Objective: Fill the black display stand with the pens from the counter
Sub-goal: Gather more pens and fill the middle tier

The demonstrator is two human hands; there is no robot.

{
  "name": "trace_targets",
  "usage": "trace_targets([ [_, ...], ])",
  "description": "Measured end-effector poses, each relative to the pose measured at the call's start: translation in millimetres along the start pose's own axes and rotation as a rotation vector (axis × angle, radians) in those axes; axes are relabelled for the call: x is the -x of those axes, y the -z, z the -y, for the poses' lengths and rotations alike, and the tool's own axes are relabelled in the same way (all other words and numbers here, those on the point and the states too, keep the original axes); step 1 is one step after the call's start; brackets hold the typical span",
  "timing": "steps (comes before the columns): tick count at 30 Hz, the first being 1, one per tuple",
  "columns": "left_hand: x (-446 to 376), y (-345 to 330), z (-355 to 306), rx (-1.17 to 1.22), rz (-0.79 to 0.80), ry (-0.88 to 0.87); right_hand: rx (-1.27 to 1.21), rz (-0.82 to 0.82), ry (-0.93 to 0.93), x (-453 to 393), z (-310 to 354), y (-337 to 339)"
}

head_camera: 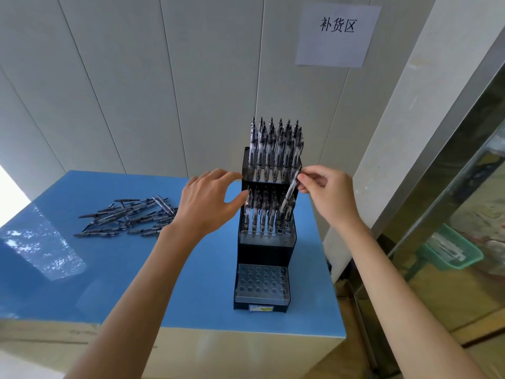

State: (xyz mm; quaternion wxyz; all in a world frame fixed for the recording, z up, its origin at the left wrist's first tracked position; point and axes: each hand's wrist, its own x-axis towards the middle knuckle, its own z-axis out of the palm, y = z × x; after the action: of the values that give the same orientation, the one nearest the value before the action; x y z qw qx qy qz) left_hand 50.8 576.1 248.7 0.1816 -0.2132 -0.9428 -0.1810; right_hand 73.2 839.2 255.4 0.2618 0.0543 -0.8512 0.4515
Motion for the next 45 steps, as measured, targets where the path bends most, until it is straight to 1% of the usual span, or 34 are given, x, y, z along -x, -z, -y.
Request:
trace_targets([
  [6,6.6,-3.3,8.2,-0.039,0.107,0.05,0.087,0.034,0.021,7.1,-9.0,-11.3],
  [16,13.9,-11.5,12.8,-0.037,0.129,0.089,0.15,0.086,0.048,19.7,-17.7,-22.5],
  [20,14.7,-11.5,11.5,-0.019,0.127,0.102,0.157,0.085,0.03,17.5,-19.5,-21.7],
  [25,15.5,-12.6,12.7,-0.016,0.13,0.11,0.262,0.187,-0.021,23.3,-27.5,-29.5],
  [29,16.2,-11.8,18.4,-0.016,0.137,0.119,0.281,0.195,-0.045,25.7,-29.6,-32.3],
  [33,17.9,-9.3,30.3,-0.015,0.143,0.144,0.298,0.162,0.016,13.5,-14.2,-24.3],
  [36,19.4,-5.9,43.9,-0.017,0.133,0.158,0.246,0.113,0.106,0.5,7.8,-24.8],
  [38,20.5,-2.8,55.4,-0.022,0.134,0.168,0.2,0.112,0.158,-5.7,25.5,-32.2],
  [42,26.1,5.0,85.6,-0.039,0.12,0.217,0.134,0.208,0.225,-13.1,52.2,-65.5],
  [45,35.2,6.0,114.3,-0.042,0.13,0.282,0.148,0.301,0.257,-16.1,58.7,-98.7],
])
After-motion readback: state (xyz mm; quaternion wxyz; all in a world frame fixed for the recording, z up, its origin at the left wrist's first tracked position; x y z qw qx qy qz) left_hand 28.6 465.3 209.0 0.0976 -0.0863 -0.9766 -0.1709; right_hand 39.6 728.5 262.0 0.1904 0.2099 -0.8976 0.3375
